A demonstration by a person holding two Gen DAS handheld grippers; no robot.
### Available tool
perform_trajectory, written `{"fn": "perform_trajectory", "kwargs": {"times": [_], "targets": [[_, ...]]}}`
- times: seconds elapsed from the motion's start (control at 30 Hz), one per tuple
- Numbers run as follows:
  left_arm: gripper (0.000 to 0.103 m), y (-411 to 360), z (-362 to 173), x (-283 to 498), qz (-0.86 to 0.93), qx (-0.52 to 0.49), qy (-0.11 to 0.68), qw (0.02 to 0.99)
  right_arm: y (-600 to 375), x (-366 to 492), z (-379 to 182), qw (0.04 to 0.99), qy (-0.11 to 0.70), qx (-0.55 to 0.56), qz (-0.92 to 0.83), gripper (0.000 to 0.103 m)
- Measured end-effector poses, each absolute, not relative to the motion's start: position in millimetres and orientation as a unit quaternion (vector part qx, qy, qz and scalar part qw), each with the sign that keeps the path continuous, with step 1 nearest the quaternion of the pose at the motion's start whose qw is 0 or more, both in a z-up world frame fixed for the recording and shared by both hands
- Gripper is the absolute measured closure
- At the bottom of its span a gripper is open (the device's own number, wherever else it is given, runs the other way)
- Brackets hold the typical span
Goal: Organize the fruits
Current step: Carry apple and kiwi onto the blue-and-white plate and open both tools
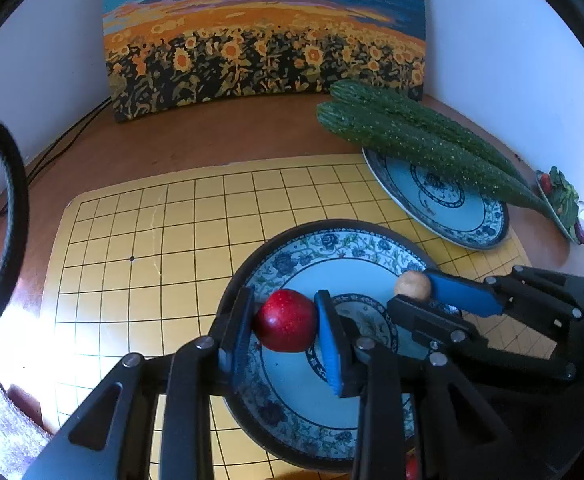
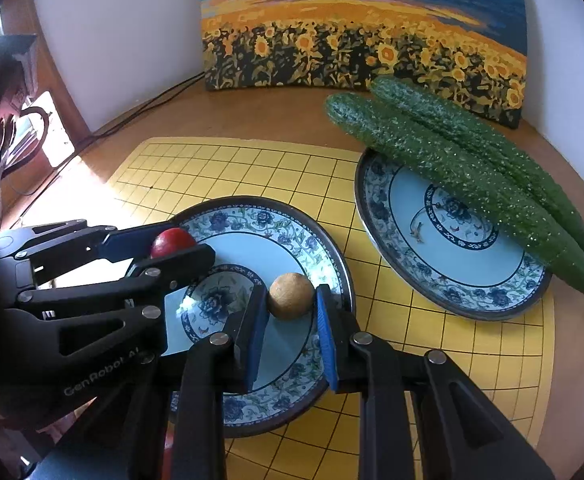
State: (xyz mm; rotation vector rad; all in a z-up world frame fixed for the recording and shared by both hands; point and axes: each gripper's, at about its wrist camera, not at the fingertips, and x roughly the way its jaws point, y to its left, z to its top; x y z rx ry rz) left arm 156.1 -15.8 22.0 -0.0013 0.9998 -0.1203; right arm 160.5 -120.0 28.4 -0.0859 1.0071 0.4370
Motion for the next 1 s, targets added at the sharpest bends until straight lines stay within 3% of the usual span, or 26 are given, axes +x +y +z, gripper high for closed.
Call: {"fn": "perform_trajectory", "kwargs": {"times": [0.23, 0.43, 0.6, 1.0], "targets": [[0.071, -14.1, 22.6, 157.5, -0.051, -0.003, 0.485, 0.873, -122.8, 162.3, 28.0, 0.851, 0.482, -0.025, 0.207, 0.076], [0.061, -10.3, 31.6, 151.3, -0.038, -0.002, 0.477, 0.878, -127.9, 158.1, 35.1, 0.857, 0.473, -0.011, 0.203, 0.063], [0.061, -8.7, 41.5, 140.8, -0.034, -0.002, 0.47, 0.882, -126.5, 148.3, 44.6, 0.863, 0.462, -0.01, 0.205, 0.058], [0.061, -1.6, 48.4, 102.5, -0.022, -0.01, 0.469, 0.883, -121.9, 112.3, 56.8, 0.871, 0.449, -0.02, 0.197, 0.057]]}}
